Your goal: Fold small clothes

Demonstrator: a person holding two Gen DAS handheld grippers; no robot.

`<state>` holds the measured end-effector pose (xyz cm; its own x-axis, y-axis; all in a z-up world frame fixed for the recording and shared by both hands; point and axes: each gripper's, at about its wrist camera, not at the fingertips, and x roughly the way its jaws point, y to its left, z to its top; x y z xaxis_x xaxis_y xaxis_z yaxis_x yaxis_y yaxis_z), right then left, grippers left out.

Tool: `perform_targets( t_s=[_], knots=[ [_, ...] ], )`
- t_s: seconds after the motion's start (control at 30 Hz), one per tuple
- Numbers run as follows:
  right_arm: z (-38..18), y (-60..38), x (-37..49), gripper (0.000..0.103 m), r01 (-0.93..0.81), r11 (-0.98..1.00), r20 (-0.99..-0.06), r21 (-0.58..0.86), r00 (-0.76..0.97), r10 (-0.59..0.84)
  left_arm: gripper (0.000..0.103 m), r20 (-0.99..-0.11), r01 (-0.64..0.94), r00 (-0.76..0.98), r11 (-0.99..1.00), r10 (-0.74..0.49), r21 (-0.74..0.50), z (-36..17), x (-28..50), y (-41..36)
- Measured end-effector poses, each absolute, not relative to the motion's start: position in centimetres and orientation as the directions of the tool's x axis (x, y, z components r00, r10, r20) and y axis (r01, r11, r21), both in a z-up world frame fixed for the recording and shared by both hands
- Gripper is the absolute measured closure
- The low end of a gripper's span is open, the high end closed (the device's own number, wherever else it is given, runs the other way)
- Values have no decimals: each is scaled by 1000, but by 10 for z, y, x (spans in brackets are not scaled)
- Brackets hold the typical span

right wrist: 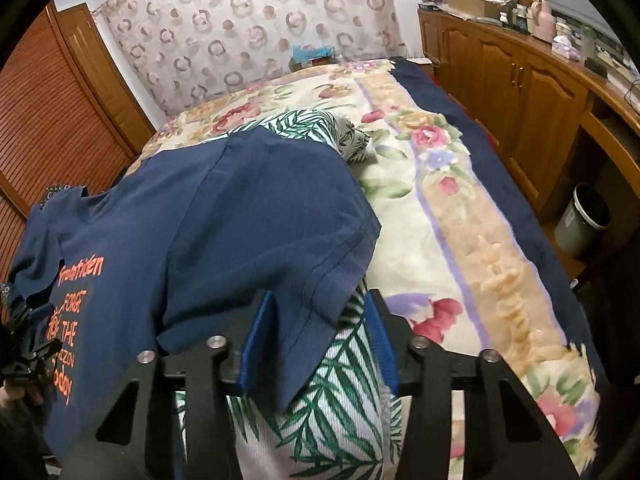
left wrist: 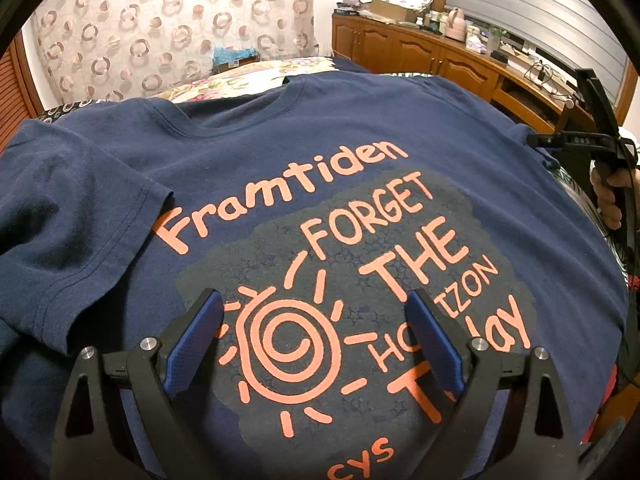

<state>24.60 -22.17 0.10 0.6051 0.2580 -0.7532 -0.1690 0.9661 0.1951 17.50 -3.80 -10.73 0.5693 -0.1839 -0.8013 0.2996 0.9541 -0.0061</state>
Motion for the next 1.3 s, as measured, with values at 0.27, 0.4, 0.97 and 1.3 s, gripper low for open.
perform_targets(
  t_s=[0.27,0.4,0.97,1.3],
  knots=[
    [10,-210,238,92,-183,980,-739,81,649,182,6,-804,308,563,951,-190,-9,-107,176,-39],
    [12,-217,218,99,-198,978,-693,61,697,184,1,-808,325,554,946,-199,-10,-109,176,-43],
    [46,-96,135,98,-551,834,-567,-40,699,435,1,-804,308,559,951,-202,-25,-108,177,-39],
    [21,-129,152,73,-546,838,-612,-11,666,426,1,-738,295,618,950,-271,-101,-85,161,-25]
  ],
)
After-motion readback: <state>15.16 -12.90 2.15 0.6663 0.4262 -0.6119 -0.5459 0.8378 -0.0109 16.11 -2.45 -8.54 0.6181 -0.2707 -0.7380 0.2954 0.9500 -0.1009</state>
